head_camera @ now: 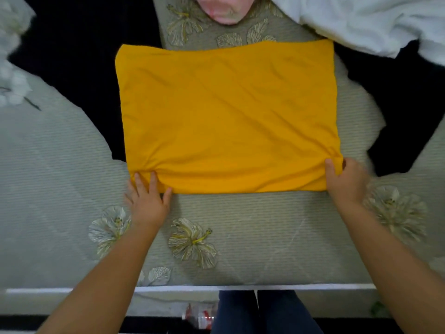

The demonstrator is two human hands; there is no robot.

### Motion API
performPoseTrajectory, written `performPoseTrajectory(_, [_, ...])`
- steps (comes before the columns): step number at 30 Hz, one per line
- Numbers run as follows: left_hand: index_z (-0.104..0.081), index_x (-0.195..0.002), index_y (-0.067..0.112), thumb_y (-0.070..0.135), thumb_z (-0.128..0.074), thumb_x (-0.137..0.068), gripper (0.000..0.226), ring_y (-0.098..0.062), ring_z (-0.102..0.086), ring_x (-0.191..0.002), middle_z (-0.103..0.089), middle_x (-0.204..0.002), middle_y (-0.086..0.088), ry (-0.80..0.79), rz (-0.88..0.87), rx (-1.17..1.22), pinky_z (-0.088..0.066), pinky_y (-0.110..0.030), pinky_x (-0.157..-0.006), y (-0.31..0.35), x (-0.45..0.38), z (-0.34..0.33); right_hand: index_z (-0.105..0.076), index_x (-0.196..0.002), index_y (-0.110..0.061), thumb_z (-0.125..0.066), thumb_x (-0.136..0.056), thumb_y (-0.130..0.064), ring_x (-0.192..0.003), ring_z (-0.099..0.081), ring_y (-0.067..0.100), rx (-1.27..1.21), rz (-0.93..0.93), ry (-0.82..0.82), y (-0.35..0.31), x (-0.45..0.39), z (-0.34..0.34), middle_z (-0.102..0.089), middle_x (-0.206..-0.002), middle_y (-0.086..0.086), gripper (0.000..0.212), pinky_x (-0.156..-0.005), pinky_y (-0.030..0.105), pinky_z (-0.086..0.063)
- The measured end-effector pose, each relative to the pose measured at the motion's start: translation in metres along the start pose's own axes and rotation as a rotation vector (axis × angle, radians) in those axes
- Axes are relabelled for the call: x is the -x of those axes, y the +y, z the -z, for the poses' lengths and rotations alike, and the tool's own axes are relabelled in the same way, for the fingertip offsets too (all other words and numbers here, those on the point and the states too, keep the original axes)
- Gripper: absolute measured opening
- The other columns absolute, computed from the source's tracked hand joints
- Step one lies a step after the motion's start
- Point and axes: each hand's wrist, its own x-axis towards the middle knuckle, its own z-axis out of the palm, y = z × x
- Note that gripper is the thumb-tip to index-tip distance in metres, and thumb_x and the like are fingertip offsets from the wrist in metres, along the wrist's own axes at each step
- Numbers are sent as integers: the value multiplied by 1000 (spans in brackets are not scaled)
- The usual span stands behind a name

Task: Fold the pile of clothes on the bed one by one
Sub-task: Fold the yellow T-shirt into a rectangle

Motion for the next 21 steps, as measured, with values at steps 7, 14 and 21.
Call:
performPoseTrajectory(7, [-26, -143, 10, 20, -38, -96, 50, -27, -4, -143, -12, -153, -15, 47, -511, -213, -9, -39, -113, 109, 8, 37, -54, -108, 4, -56, -87, -24, -119, -39, 37, -54, -321, 37, -8, 38, -22, -51, -120, 26, 35, -97, 44, -21])
performPoseTrajectory(14, [-23, -142, 10, 9, -34, -94, 49, -30, -19, -137, -20, -150, -14, 57, -999, -636, -29, -45, -102, 276, -23, 55, -59, -103, 0, -60, -83, -32, -116, -40, 31, -204, -419, 76, -1, 26, -21, -58, -115, 20, 38, -96, 42, -22])
performPoseTrajectory(21, [1, -146, 10, 2, -30, -94, 62, -24, 6, -143, 4, -156, -6, 91, -1192, -998, -12, -42, -114, 382, -46, 45, -60, -105, -7, -56, -86, -37, -114, -41, 27, -224, -342, 46, -5, 1, -14, -59, -114, 13, 36, -88, 39, -15])
